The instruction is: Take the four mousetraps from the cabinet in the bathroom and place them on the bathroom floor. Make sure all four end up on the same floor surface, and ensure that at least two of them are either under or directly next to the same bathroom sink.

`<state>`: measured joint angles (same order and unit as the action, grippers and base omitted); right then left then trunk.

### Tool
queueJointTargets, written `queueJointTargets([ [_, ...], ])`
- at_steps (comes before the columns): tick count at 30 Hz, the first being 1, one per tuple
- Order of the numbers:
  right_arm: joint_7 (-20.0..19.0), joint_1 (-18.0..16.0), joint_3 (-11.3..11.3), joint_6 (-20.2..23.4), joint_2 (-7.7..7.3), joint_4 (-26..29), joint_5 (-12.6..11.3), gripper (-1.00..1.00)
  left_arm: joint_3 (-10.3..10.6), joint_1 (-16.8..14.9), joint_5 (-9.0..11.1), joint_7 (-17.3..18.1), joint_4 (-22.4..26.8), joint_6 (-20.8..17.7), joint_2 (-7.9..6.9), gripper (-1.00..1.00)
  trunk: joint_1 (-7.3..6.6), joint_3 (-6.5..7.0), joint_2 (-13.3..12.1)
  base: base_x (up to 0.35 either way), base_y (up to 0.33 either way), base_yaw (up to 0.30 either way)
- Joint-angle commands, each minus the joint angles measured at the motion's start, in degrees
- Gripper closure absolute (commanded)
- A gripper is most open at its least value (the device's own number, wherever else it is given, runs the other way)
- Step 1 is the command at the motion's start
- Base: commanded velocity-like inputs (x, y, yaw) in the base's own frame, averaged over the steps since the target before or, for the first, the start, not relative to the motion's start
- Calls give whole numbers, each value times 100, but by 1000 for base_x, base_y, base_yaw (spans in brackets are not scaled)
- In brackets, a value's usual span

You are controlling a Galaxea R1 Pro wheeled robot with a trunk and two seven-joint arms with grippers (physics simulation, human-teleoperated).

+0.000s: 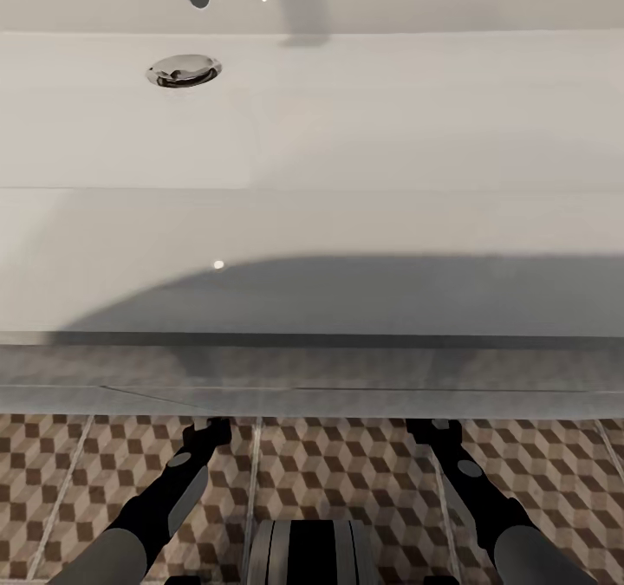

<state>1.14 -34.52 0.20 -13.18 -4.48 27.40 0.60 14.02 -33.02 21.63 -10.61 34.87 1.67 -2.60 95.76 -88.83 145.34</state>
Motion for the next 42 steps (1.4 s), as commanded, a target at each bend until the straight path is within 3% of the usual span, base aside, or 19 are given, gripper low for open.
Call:
queueJointTargets([
  [1,0,-2,3,-18,0,-5,-14,100,48,-3,56,-23,6,18,-8,100,-1,-3,1,0,0,0],
  [12,0,-2,-25,-18,0,-14,-44,100,55,-3,52,109,20,25,2,100,-1,-3,1,0,0,0],
  [20,0,-2,-172,-10,-8,-10,-367,100,57,-2,52,112,20,26,5,100,-1,-3,1,0,0,0],
  [39,-34,-2,-179,-18,-9,-11,-379,100,65,-2,30,71,358,-12,-1,100,-1,-3,1,0,0,0],
  [42,-54,-2,-176,-14,-9,-14,-383,100,65,-3,-88,76,360,3,3,100,-1,-3,1,0,0,0],
])
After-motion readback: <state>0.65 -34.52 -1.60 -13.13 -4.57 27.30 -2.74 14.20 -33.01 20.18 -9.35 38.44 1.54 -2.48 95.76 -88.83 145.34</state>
